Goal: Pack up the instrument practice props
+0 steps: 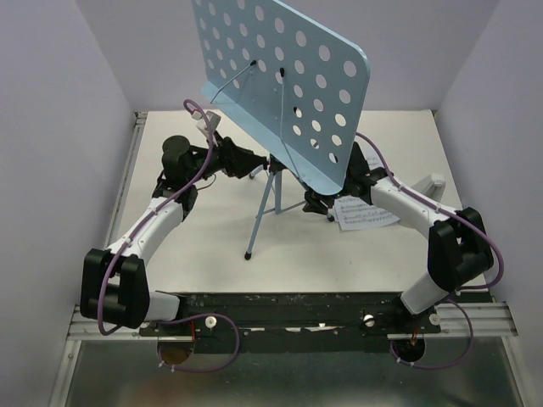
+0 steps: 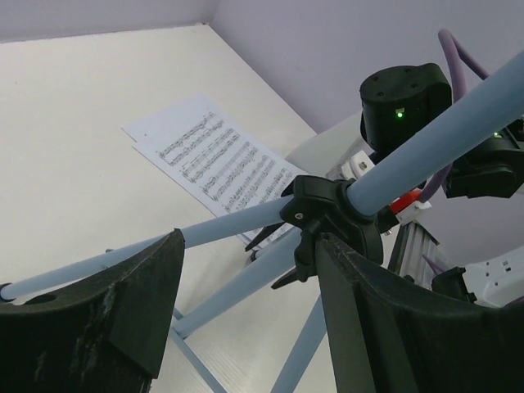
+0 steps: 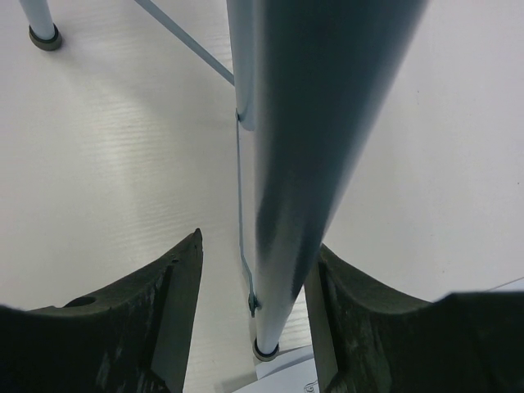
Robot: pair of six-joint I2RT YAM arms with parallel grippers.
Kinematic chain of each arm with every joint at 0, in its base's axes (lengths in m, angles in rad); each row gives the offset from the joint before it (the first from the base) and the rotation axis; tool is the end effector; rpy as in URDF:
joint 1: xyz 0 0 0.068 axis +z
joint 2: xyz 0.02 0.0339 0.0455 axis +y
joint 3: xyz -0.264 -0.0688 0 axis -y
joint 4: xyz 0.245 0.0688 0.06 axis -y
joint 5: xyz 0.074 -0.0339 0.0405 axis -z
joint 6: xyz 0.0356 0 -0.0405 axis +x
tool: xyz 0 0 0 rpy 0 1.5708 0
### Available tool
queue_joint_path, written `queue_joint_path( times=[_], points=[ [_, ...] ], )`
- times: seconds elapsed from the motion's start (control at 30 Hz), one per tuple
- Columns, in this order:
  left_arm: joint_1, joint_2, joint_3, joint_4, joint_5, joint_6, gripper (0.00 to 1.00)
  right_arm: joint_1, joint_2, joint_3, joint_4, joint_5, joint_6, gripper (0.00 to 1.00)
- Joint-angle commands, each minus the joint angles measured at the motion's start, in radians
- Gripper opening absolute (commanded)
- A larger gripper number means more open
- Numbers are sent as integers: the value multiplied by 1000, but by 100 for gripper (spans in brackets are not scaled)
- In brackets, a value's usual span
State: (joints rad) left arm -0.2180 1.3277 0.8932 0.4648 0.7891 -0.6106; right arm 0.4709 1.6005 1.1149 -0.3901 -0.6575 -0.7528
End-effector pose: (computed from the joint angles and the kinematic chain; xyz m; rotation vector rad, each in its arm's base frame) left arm 0.2903 -0.0902 0.3240 0.3514 1.6557 -1.2382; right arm 0.2913 0.1727 0.2376 -1.5483 1.7135 0.6575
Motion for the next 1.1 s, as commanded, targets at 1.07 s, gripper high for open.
queue_joint_path(
  times=[1.07],
  points=[
    [-4, -62, -80, 17, 76, 75, 75, 0, -20, -32, 14, 16, -16, 59]
  ],
)
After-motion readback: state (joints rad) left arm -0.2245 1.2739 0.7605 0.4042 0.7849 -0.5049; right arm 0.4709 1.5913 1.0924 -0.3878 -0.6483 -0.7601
